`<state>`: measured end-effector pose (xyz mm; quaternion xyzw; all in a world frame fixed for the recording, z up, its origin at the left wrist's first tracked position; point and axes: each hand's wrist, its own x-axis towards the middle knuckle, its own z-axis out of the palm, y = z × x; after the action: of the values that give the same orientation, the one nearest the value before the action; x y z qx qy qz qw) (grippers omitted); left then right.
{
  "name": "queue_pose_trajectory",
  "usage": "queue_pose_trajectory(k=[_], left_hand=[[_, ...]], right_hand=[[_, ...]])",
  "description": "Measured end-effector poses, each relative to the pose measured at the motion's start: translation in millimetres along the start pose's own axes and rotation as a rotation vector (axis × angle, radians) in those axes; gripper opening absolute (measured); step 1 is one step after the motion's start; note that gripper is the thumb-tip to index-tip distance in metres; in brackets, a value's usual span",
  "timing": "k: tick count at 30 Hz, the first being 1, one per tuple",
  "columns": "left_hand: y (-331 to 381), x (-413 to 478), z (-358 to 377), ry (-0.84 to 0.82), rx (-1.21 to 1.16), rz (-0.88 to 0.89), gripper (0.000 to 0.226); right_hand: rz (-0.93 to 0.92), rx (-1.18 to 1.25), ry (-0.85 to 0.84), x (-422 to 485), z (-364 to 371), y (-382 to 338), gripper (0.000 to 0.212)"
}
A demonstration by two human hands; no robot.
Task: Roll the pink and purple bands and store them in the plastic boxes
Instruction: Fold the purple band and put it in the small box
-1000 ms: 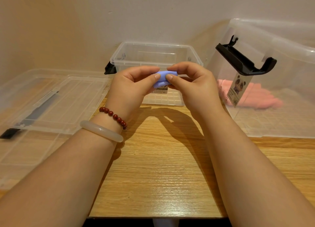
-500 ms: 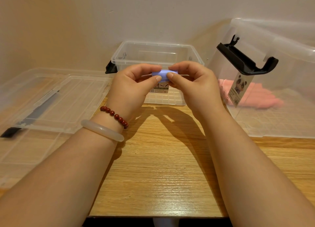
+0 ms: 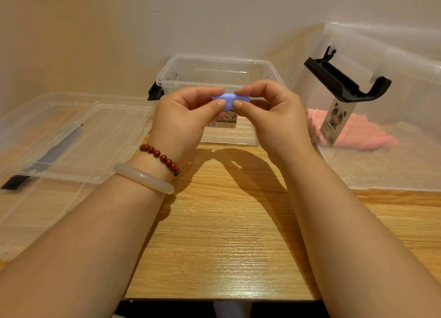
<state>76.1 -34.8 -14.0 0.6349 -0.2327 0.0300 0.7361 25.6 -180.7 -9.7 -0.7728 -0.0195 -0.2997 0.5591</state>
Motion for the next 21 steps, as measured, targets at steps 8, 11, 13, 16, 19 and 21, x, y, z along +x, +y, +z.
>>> queue_pose_trajectory(k=[8,11,13,16,19,21], left_hand=[[-0.7,0.4,0.0,0.012,0.064,-0.008,0.017],[-1.2,2.0,-1.3,0.015,0.076,-0.012,0.017],[-1.6,2.9,-1.0,0.02,0.07,-0.013,0.016],[-2.1,2.0,0.3,0.025,0.074,-0.014,0.015],[-1.0,1.9,-0.1,0.014,0.073,-0.015,0.014],[-1.0,1.8,-1.0,0.011,0.078,-0.015,0.014]], right_hand=[[-0.096,-0.17,0.006,-1.0,2.3,0.4,0.015],[-0.237,-0.371,0.018,-0.5,2.4,3.1,0.019],[-0.37,-0.502,0.03,1.1,1.1,5.1,0.022],[-0.466,-0.576,0.013,3.2,-0.1,7.4,0.024],[-0.51,-0.578,-0.008,4.1,2.0,10.4,0.027],[-0.536,-0.569,-0.007,5.2,3.3,12.0,0.027]])
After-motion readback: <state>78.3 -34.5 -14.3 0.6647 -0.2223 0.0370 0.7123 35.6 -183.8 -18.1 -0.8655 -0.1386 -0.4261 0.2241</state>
